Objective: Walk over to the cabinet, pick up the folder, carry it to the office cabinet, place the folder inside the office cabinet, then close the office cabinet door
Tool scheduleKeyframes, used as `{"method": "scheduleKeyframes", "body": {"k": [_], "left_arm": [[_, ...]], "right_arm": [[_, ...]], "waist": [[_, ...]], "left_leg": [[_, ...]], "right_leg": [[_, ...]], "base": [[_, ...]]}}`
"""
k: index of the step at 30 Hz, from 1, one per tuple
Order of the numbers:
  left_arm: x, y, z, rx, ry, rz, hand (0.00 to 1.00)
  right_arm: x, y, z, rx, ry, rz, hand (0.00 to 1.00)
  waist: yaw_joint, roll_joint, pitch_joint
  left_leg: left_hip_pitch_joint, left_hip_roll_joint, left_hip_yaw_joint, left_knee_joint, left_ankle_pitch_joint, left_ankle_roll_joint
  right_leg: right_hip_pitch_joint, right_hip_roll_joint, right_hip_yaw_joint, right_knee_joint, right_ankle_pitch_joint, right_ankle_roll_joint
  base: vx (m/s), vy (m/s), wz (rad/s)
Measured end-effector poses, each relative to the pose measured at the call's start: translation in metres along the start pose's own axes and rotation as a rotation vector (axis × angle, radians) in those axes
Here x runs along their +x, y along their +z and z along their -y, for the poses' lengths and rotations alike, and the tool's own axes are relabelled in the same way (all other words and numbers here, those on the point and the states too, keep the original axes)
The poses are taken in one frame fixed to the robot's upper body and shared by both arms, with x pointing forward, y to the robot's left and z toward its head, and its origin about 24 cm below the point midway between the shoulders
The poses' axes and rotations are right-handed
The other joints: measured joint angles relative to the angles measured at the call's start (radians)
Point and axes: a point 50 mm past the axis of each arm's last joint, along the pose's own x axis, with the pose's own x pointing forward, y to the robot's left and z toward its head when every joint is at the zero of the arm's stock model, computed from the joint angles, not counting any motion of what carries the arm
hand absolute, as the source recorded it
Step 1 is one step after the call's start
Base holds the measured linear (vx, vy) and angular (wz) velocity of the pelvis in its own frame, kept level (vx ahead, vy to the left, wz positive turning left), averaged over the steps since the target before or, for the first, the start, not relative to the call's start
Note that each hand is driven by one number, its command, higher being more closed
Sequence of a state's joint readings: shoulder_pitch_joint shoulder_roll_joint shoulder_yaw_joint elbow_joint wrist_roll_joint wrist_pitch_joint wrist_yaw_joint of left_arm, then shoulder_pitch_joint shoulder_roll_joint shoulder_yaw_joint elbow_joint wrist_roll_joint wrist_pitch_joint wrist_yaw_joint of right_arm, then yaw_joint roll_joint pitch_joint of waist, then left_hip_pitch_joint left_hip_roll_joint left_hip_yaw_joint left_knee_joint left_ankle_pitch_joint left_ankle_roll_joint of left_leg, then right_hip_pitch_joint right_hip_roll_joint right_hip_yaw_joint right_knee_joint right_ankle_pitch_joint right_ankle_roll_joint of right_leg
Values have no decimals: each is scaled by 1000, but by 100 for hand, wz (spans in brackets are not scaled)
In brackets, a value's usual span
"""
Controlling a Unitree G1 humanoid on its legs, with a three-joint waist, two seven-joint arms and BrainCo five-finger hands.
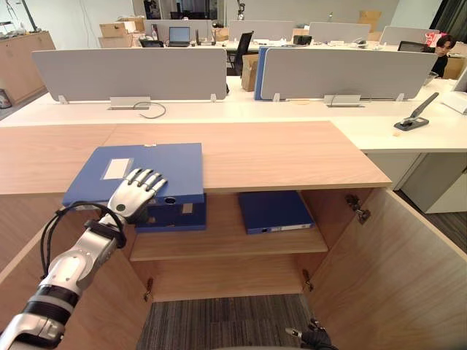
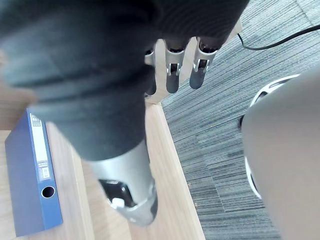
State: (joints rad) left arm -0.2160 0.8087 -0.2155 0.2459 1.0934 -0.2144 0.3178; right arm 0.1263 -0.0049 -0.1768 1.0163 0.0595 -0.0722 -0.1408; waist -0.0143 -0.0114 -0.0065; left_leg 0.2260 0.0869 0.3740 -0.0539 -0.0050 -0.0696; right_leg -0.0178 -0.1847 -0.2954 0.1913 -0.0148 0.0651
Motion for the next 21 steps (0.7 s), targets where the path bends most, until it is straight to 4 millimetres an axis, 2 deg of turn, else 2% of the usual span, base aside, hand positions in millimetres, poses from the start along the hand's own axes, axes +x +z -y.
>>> {"method": "scheduleKeyframes", "body": {"k": [3, 9, 21], "left_arm": [[11, 0, -9, 21, 20, 21, 100], [17, -5, -15, 41, 36, 22, 100], [15, -10, -14, 56, 11, 8, 100]], "right_arm": [[0, 1, 0, 0, 2, 3, 0], [0, 1, 0, 2, 3, 4, 0], [1, 3, 0, 26, 8, 6, 0]], "waist": [[-6, 0, 0], [-12, 1, 0], [-26, 6, 8]], "left_leg": [[2, 1, 1, -6, 2, -2], [3, 1, 11, -12, 4, -5], [17, 3, 16, -12, 3, -6]], "right_leg": [[-4, 0, 0, 8, -5, -1], [-21, 2, 8, 27, -13, 1], [-19, 4, 18, 39, -19, 0]], "base": [[0, 0, 0], [2, 5, -3], [-4, 4, -3]]}}
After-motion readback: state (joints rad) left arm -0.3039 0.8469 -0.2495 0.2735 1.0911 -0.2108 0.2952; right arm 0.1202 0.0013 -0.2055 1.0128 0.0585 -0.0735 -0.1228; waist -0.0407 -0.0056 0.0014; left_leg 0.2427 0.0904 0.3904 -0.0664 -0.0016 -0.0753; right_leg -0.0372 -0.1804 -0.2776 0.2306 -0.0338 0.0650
